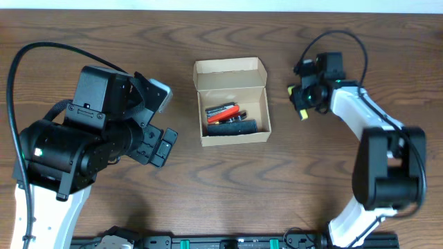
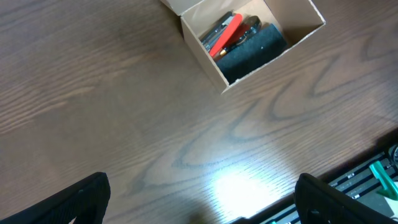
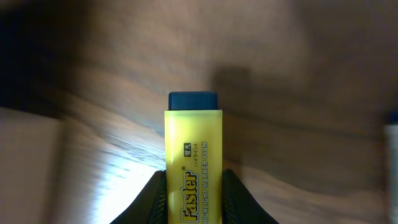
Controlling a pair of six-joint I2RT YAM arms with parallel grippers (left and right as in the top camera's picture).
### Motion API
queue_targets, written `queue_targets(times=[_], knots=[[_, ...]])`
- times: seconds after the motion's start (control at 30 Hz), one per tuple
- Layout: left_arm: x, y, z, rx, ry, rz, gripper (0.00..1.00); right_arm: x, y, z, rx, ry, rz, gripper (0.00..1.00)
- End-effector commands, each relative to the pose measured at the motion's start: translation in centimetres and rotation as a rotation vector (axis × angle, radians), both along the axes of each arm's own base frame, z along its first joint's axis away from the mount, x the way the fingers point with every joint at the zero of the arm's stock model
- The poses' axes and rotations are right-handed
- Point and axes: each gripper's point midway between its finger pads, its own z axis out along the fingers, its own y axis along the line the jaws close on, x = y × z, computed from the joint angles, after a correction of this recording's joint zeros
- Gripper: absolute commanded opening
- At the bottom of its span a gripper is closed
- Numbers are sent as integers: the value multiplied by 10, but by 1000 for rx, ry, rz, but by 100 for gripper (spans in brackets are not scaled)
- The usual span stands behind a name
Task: Pack container
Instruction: 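Reach the right gripper to the yellow highlighter and grasp it, then carry the highlighter with the right gripper and drop it into the box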
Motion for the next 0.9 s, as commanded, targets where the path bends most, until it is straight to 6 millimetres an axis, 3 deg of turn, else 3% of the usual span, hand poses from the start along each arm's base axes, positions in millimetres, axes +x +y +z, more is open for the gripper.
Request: queue_targets(times=[0.0, 0.13, 0.27, 0.37, 0.63, 0.87], knots=[[-1, -1, -1, -9, 10, 8, 95, 21, 17, 96, 67, -208, -36, 6], [-1, -1, -1, -9, 10, 8, 95, 12, 39, 145, 152, -289, -76, 2], [-1, 0, -1, -9, 10, 9, 95, -3, 71, 159, 262, -257, -130, 1], [-1, 0, -1, -9, 10, 9, 95, -14, 93, 147, 295, -182, -167, 1], [-1, -1, -1, -9, 10, 8, 95, -38, 135, 94, 181, -44, -165, 1], [-1, -1, -1, -9, 10, 8, 95, -48, 126, 53, 57, 50, -231, 1]])
